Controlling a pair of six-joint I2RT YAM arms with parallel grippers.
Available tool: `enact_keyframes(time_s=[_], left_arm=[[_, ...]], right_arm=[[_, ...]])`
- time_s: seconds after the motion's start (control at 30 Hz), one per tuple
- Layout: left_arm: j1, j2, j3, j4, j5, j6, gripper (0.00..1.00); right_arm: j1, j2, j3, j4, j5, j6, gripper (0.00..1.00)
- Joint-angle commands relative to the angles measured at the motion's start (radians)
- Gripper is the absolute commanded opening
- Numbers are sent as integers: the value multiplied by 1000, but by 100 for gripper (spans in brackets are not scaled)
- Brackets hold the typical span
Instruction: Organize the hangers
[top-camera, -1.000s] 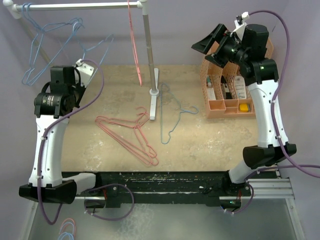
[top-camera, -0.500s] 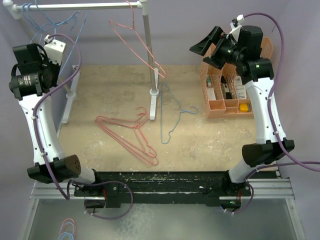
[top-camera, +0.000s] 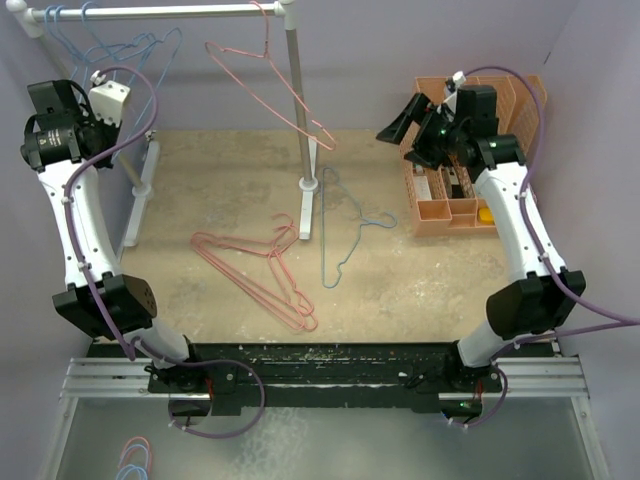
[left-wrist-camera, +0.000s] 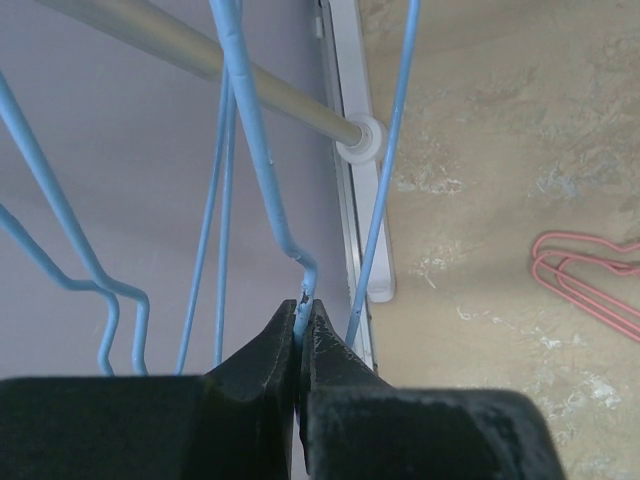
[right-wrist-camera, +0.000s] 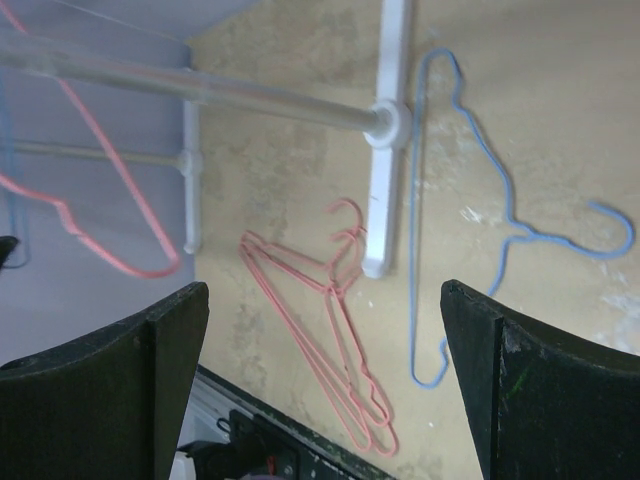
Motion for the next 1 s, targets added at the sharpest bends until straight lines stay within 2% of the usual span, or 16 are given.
enact_keyframes(time_s=[0.0,0.07,0.13,0.23,0.27,0.3,0.33,0.43,0.6,0.8,0.87,0.97], left_arm=[[4,-8,66,67,23,26,0],[4,-8,68,68,19,26,12],[4,-14,75,66,22,20,29],[4,-31,83,70,31,7,63],[4,-34,87,69,33,3,77],[4,-36,93,64,36,1,95],[4,-38,101,59,36,-2,100],[4,-47,125,45,32,-7,99],[4,-118,163,42,56,0,99],[-4,-230,178,-66,244,33,99],[-44,-265,143,-94,255,59,99],[-191,-326,23,-75,129,93,99]], right_arm=[[-6,-61,-143,38,41,-32,100],[-6,-60,-249,35,97,-33,99],[-5,-41,-355,35,187,-62,97],[1,24,-433,36,278,-64,93],[8,45,-442,39,305,-59,93],[16,69,-443,38,331,-51,93],[28,91,-437,33,354,-47,93],[80,158,-387,-8,476,-13,90],[152,292,-240,-110,670,33,78],[164,433,-103,-191,751,73,76],[163,465,-92,-195,762,86,73],[164,501,-77,-195,802,91,58]])
